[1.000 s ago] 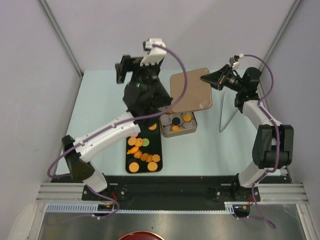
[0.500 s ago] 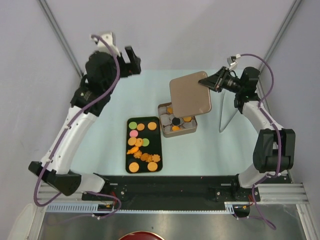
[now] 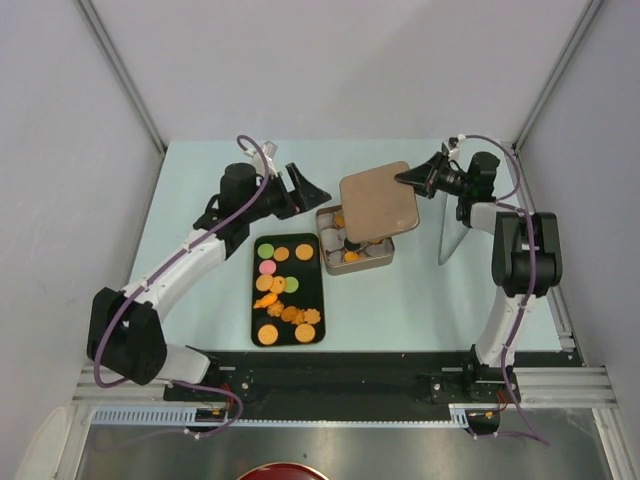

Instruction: Pack the cookies

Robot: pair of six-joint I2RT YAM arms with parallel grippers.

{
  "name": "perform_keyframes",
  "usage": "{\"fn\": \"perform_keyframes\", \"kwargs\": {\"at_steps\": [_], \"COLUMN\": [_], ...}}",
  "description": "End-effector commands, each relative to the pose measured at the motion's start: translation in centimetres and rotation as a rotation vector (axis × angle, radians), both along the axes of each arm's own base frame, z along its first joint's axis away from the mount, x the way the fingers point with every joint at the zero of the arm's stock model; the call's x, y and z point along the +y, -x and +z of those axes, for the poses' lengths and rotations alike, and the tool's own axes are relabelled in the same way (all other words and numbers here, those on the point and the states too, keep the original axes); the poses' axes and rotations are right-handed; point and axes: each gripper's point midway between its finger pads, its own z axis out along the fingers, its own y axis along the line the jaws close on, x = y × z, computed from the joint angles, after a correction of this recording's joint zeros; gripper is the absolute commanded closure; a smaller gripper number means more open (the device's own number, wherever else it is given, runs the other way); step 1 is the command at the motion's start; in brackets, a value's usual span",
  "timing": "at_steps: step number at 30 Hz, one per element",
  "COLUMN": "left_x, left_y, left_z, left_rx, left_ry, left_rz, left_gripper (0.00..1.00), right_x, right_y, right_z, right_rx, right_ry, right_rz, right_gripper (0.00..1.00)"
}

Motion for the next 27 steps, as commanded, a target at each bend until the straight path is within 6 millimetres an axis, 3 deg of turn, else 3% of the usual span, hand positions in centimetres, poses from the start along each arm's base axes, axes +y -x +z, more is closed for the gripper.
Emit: {"fn": "perform_keyframes", "kwargs": {"at_steps": [1,15,20,27], "left_x": [-1.1,-0.2,-0.4,-0.7], "left_y": [0.0,-0.5,-0.8,-1.1], "left_z": [3.0,-4.8,-6.5,-8.2], "left_rx": [-0.083,0.075,0.124,0.166], "left_ry": [0.146,0.106,0.088,0.085], "left_rz": [-0.081,-0.068,-0.07,-0.08], "left_gripper": [0.12,0.14,0.16,0.22], "right_x": [0.5,-0.6,-0.2,0.0], "right_y": [0.2,-1.2,-1.2,-1.5], "right_z": [1.1,-5.4,-7.5,-8.7], "right_rx": [-0.029,0.042,0.087,0.073], "right_ry": [-0.135,-0.108,-0.021,0.085], "right_rz": [0.07,0.05,0.052,0.044], "right_gripper": [1.0,1.0,1.0,1.0]}}
